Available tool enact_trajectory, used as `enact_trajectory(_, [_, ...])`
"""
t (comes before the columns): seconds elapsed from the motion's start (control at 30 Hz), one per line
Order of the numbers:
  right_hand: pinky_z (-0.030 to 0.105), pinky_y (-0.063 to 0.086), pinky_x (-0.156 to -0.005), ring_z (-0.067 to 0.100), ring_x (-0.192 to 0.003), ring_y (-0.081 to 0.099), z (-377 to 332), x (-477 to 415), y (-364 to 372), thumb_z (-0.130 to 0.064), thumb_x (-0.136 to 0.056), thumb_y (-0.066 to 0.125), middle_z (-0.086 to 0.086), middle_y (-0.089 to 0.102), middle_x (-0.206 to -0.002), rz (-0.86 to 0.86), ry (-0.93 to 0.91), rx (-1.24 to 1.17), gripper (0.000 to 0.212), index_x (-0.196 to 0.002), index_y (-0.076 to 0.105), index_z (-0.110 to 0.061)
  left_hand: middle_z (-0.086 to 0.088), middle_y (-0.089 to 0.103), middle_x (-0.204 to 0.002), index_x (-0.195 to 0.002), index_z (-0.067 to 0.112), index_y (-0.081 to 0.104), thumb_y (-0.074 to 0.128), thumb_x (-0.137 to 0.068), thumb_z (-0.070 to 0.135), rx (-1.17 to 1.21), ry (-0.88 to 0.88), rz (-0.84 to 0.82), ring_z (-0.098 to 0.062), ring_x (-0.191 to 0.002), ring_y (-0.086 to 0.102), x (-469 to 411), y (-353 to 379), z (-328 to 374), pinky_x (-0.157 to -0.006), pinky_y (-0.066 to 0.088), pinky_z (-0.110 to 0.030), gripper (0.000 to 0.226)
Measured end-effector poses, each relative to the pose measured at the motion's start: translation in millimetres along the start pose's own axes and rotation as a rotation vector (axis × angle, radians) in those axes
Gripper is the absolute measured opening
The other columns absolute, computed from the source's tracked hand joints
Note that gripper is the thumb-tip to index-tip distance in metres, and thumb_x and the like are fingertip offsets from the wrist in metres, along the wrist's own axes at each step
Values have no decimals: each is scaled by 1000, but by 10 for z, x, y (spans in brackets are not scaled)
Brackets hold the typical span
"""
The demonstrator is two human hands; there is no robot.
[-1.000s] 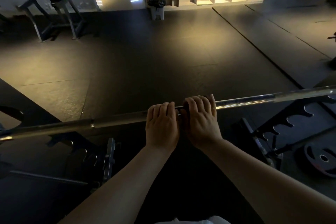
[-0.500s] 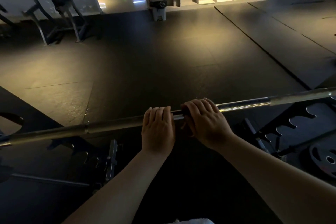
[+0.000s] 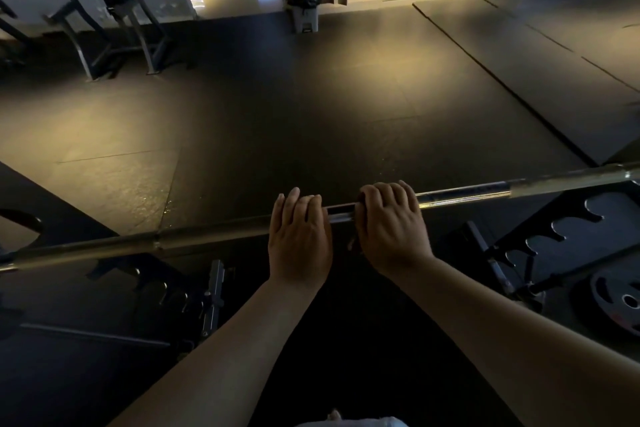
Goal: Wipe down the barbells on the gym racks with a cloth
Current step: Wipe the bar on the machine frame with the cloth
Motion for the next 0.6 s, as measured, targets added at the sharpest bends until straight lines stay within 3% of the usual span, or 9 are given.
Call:
enact_trajectory(0.13, [52,24,-124,29,-133,49,-65,61,57,-46,-96,54,8,56,-137,0,-97,-2,53,-138,51,-13,-5,51,-145,-144,13,45,54,-100,32,19,19,-80,-22,-138,42,-24,-24,106,-121,27,-42,49])
enact_trajectory(0.2, [49,29,-122,27,-131,52,93,57,14,-46,-98,47,6,58,-138,6,-175,28,51,-138,52,-15,-2,57,-135,-137,16,50,50,-102,31,34,23,-65,-20,-128,50,-46,-53,117,-116,33,-40,38])
enact_trajectory(0.3, [48,28,-122,25,-126,55,183,35,-44,-43,-103,37,5,60,-131,41,-96,19,43,-131,55,-16,0,61,-123,-126,18,56,44,-105,30,55,20,-48,-18,-119,55,-92,-79,124,-111,37,-38,27])
enact_trajectory(0.4, [53,20,-125,30,-134,49,13,49,60,-50,-97,28,8,57,-134,21,-11,23,56,-132,54,-14,-2,56,-137,-132,18,52,51,-102,30,41,42,-104,-19,-134,46,-150,-61,190,-118,31,-38,33])
enact_trajectory(0.47, [55,20,-125,31,-139,46,-16,71,85,-52,-95,36,10,55,-140,0,-84,23,61,-139,50,-12,-3,49,-148,-139,17,48,54,-101,31,43,43,-130,-20,-145,36,-175,-46,213,-123,25,-39,41])
enact_trajectory(0.53, [52,24,-124,29,-137,49,99,86,12,-48,-95,48,8,55,-142,-17,-181,44,59,-143,47,-14,-3,49,-149,-140,17,49,52,-102,32,34,41,-124,-20,-146,36,-166,-34,205,-123,25,-39,41])
enact_trajectory(0.6, [50,28,-123,26,-132,53,281,105,-65,-44,-99,47,5,58,-138,30,-197,54,49,-140,50,-17,-2,56,-143,-134,17,54,42,-104,34,37,30,-87,-18,-141,42,-144,-37,192,-120,29,-37,36])
Point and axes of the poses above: each hand's wrist, its own x-axis away from the middle knuckle, its own y-axis out of the palm, z = x × y, the point moved 5 cm from there along -x, towards the middle knuckle
